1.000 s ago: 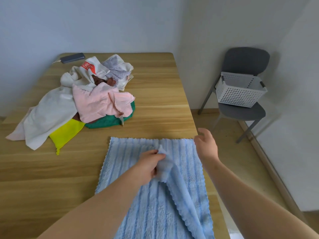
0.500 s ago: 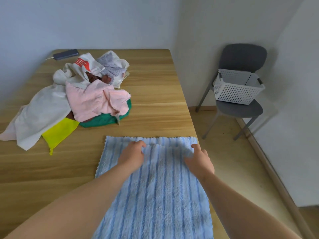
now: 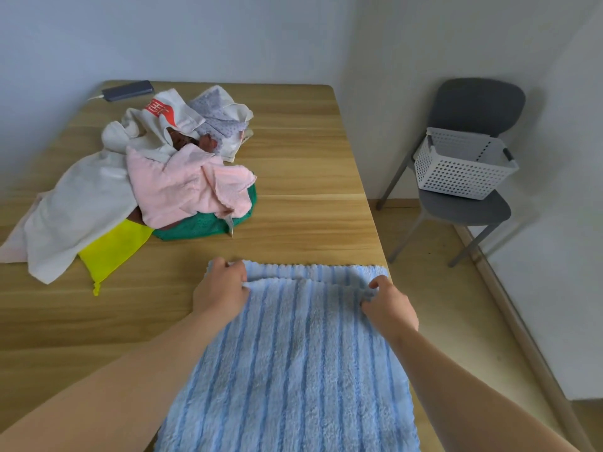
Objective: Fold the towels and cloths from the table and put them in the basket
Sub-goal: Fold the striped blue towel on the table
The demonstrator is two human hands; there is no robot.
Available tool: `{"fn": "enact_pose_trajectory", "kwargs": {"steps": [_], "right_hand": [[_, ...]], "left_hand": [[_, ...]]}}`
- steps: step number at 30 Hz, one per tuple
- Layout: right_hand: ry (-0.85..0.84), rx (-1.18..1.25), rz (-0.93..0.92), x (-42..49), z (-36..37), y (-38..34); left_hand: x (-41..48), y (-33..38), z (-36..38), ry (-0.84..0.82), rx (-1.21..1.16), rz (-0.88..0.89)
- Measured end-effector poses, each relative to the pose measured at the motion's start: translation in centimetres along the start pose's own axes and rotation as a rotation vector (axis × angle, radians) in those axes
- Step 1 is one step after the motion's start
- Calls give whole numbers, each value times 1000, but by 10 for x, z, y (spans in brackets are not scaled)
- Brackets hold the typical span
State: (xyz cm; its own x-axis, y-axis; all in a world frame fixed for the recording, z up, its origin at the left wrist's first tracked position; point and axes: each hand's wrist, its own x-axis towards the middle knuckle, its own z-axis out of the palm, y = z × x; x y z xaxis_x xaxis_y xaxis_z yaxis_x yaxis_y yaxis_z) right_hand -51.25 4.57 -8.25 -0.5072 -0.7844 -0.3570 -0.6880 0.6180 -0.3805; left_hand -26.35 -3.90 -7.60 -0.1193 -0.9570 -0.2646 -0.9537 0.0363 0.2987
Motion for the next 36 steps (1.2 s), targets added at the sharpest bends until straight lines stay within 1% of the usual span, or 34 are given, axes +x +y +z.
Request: {"fn": "enact_pose_trajectory", "kwargs": {"steps": [2, 4, 6, 10, 17, 20, 22, 24, 26, 28, 30, 34, 36], "right_hand": [[-73, -14, -13, 1, -2, -1], [-100, -57, -18, 3, -4, -3], [-75, -91, -7, 2, -8, -6], [10, -123, -27, -3, -11, -5], [51, -306, -169, -10, -8, -3], [94, -368, -133, -12, -9, -4], [80, -365, -84, -12, -12, -4], [52, -295, -38, -12, -17, -5], [62, -109, 31, -14, -23, -7], [127, 92, 79, -19, -29, -11], [197, 214, 83, -25, -33, -18], [276, 302, 61, -21, -33, -34], [276, 313, 55, -14, -31, -38]], "left_hand": [[0, -5, -5, -4, -9, -8], [1, -11, -9, -11, -18, 12], [4, -15, -14, -23, -20, 39], [6, -18, -21, -45, -102, 30], [4, -17, -17, -84, -108, 24], [0, -16, -18, -77, -82, 15], [0, -16, -20, -70, -116, -7], [-1, -15, -24, -71, -191, -28], [-2, -13, -29, -76, -296, -60], [-5, -12, -32, -63, -421, -102], [-7, -9, -38, -26, -512, -133], [2, -5, -46, 70, -544, -167], [10, -7, -43, 89, -530, -181]]}}
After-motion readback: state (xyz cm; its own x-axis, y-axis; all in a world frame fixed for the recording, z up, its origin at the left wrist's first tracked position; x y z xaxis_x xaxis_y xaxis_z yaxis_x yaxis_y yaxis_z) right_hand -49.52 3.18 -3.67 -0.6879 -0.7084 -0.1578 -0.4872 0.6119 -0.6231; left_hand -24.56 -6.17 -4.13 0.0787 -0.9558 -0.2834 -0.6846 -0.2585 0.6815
